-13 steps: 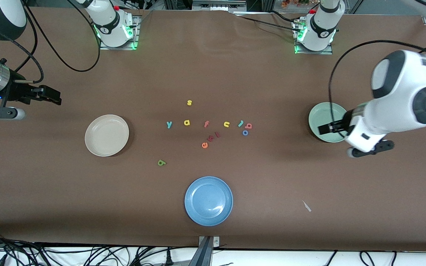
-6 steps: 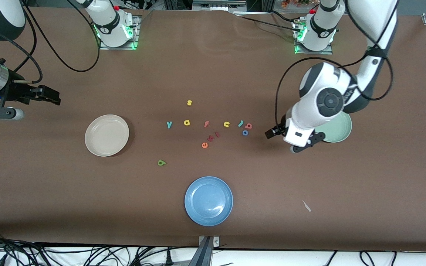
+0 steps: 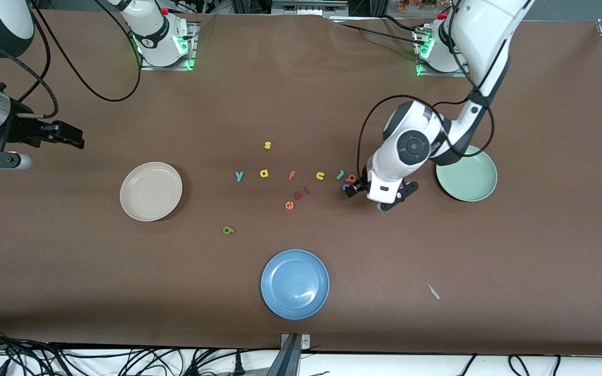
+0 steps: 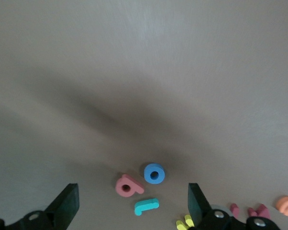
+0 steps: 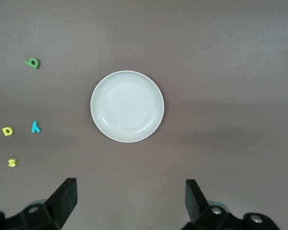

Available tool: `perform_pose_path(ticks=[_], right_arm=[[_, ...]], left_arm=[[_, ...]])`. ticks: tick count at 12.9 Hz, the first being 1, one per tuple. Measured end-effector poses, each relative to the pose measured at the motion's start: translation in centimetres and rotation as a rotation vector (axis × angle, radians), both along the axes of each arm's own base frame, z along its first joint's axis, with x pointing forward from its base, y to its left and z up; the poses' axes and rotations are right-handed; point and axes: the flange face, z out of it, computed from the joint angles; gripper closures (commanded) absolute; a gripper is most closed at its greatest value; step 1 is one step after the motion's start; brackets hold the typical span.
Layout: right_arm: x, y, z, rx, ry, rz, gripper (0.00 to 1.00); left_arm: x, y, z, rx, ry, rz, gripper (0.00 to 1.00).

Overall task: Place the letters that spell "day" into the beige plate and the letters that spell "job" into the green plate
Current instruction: 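Reach the left gripper over the pink letter among the letters, then lower the left gripper and grasp the pink letter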

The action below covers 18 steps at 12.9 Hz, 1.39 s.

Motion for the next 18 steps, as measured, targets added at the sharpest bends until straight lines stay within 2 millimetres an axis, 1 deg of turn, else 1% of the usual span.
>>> perform_pose_path(ticks=[1,2,3,6,8,10,14,16,18], right_arm=[[0.0,-0.3,0.0,0.000,0.000,-0.005,0.00],[0.0,-0.4,0.0,0.000,0.000,-0.008,0.00],[0.0,-0.5,0.0,0.000,0.001,-0.008,0.00],[0.0,-0.5,0.0,0.000,0.001,-0.008,0.00],[0.0,-0.5,0.0,0.000,0.001,-0.008,0.00],[0.0,-0.5,0.0,0.000,0.001,-0.009,0.00],[0.0,-0.6,0.0,0.000,0.001,-0.010,0.00],[0.0,-0.6,0.0,0.000,0.001,-0.010,0.00],[0.0,-0.5,0.0,0.000,0.001,-0.010,0.00]], left_arm=[[-0.4,-0.5,-1.2,0.001,0.010,-0.002,0.08],[-0.7,-0.8,-2.1,0.002,0.019,-0.004,0.08],[-0.8,-0.9,-2.5,0.003,0.024,-0.005,0.11],[-1.0,-1.1,-2.8,0.005,0.029,-0.009,0.17],[-1.5,-1.6,-3.3,0.007,0.037,-0.019,0.18],[-1.9,-1.9,-4.0,0.011,0.048,-0.026,0.20],[-2.6,-2.3,-5.2,0.018,0.068,-0.035,0.22],[-2.7,-2.2,-5.5,0.020,0.073,-0.035,0.23],[-2.7,-2.2,-5.6,0.020,0.074,-0.035,0.29]])
